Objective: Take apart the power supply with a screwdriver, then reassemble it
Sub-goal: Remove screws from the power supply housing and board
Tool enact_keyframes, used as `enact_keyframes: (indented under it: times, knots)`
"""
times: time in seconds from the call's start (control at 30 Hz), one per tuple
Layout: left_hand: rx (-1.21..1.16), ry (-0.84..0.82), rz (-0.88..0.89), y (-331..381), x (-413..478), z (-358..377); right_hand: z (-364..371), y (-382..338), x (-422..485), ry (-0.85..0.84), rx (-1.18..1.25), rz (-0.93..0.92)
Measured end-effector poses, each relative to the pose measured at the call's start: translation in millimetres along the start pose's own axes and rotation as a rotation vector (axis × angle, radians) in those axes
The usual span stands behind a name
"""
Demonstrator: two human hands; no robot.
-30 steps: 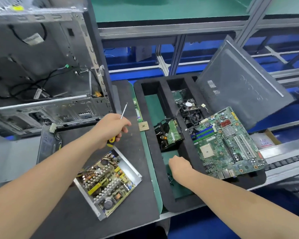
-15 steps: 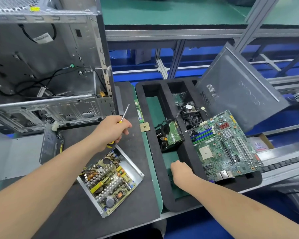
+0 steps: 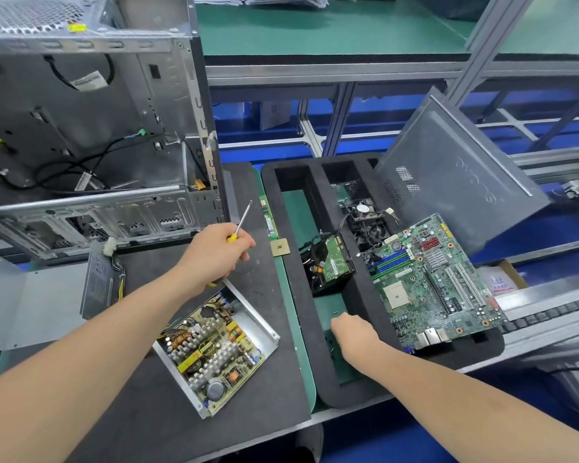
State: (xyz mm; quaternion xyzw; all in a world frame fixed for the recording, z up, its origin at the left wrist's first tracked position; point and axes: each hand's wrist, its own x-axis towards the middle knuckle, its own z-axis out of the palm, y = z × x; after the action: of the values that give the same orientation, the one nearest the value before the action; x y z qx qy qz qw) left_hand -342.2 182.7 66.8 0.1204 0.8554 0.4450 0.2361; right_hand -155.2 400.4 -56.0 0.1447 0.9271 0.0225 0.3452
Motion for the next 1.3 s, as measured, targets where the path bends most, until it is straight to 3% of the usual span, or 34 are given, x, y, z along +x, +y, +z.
enact_keyframes:
  times: [0.17,0.3,0.43,0.57,0.63,0.77,0.93,1.17,1.3]
  knots:
    - [0.161,0.09,-0.003,0,-5,-5,-30,0,-3,0.054,0.146,0.023]
    - [0.303,0.058,-0.104,-5,-10,-10,-68,2,-1,0.079,0.461,0.014]
    - [0.477,0.004,-0.184,-10,-19,-14,-97,-5,2,0.133,0.829,-0.11]
    - [0.512,-0.017,-0.237,-16,-30,-13,-114,-25,1,-0.052,1.447,-0.297]
    - [0.445,-0.021,-0.283,-21,-36,-9,-118,-35,1,-0.185,1.607,-0.354]
    - [0.266,-0.036,-0.376,-24,-40,-1,-113,-52,2,-0.338,1.686,-0.372]
    - [0.28,0.016,-0.388,-18,-36,6,-101,-60,8,-0.362,1.694,-0.306]
    - [0.167,-0.031,-0.468,-6,-38,14,-104,-59,13,-0.422,1.695,-0.324]
    - [0.132,-0.089,-0.429,0,-48,6,-112,-52,13,-0.435,1.829,-0.377]
